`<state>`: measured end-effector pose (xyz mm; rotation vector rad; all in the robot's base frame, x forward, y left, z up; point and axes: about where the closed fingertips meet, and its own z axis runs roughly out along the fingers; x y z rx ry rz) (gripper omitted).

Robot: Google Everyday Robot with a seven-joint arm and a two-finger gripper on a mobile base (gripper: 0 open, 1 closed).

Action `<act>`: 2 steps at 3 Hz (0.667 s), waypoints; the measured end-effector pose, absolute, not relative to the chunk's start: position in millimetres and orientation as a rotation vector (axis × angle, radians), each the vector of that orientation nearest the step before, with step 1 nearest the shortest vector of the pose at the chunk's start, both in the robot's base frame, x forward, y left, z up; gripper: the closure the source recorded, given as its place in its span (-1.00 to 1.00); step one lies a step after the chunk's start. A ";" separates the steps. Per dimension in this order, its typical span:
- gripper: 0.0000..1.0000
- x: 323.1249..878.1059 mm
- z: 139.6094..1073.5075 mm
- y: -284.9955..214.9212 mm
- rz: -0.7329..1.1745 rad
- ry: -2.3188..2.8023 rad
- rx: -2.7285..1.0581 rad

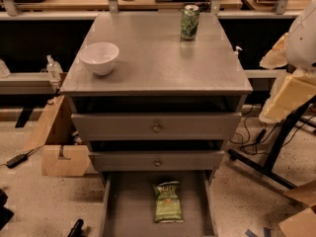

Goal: Pick green jalapeno chip bag from bottom drawer and place on counter

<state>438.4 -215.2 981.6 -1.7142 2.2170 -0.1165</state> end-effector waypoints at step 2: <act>-1.00 438.4 985.1 -214.2 -0.128 2.208 -1.708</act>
Offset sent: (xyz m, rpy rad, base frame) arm 0.0000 0.0006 0.0022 0.0000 -0.0086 -0.0003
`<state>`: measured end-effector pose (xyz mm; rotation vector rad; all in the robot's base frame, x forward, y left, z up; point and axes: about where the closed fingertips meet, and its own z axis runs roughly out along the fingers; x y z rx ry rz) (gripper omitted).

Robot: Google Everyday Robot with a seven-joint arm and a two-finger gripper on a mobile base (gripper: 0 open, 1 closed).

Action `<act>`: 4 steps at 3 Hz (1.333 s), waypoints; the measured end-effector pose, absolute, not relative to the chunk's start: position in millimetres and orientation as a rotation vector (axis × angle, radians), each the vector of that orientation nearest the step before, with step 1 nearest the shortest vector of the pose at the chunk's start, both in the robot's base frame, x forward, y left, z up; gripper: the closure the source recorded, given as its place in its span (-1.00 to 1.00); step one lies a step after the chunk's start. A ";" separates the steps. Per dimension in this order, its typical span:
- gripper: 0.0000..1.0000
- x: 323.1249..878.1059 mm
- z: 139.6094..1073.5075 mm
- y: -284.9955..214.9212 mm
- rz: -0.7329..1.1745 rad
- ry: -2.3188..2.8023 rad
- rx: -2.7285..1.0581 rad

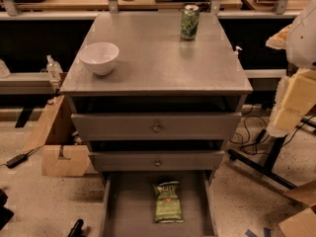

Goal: Pick green jalapeno chip bag from bottom drawer and place on counter

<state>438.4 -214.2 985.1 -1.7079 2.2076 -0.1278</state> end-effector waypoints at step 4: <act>-1.00 444.2 812.0 -251.7 0.129 2.238 -1.342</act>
Offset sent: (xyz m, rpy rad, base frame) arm 0.0348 -0.0287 -0.1316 0.1610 0.0388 -0.1703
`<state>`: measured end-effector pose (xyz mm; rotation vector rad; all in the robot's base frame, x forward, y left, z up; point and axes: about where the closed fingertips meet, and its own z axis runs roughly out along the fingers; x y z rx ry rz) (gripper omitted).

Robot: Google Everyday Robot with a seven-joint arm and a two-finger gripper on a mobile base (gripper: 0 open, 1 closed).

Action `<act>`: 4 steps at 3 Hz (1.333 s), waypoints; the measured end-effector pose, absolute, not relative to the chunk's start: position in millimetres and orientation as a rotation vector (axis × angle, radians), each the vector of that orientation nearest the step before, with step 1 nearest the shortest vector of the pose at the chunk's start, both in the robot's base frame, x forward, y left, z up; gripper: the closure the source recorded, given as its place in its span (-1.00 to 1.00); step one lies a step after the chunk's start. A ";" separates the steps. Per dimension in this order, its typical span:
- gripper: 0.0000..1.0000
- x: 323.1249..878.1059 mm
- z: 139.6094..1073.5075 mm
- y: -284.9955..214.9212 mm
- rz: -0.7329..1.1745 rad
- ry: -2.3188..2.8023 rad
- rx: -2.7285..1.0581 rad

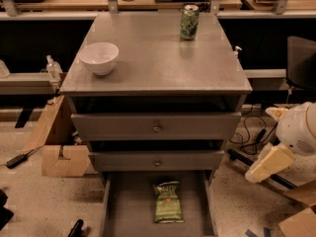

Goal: Pick green jalapeno chip bag from bottom drawer and place on counter

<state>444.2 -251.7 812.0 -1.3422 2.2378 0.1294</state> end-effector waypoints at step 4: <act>-1.00 458.6 712.0 -254.5 0.256 2.194 -1.137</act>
Offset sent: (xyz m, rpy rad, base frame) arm 0.0141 -0.0160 -0.1001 0.1908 -0.0886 -0.1361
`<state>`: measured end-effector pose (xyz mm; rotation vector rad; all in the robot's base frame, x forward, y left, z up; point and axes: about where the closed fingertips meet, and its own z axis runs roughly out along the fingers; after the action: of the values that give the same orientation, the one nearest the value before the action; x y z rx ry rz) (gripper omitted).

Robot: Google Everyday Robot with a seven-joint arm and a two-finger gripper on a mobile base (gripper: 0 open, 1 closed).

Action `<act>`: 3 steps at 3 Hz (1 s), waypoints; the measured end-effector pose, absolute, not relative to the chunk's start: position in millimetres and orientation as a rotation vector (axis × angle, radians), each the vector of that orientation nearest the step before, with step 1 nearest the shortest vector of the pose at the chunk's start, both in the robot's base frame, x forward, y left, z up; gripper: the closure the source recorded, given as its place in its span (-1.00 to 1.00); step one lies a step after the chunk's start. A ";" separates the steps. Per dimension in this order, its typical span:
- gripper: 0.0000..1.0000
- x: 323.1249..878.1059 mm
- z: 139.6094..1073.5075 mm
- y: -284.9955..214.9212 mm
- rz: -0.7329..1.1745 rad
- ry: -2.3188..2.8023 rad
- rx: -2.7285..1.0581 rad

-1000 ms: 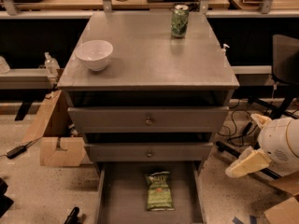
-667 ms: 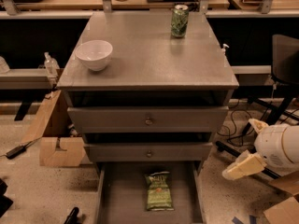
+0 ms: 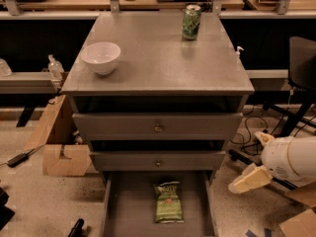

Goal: Pick green jalapeno chip bag from bottom drawer and place on counter

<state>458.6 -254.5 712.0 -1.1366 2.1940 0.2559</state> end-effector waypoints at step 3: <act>-1.00 449.8 498.7 -228.2 0.531 2.209 -0.893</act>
Offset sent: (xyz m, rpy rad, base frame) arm -0.0147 0.0197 -0.2540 0.2855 0.0918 -0.1254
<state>449.8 -228.2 498.7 -0.8934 2.2090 0.5306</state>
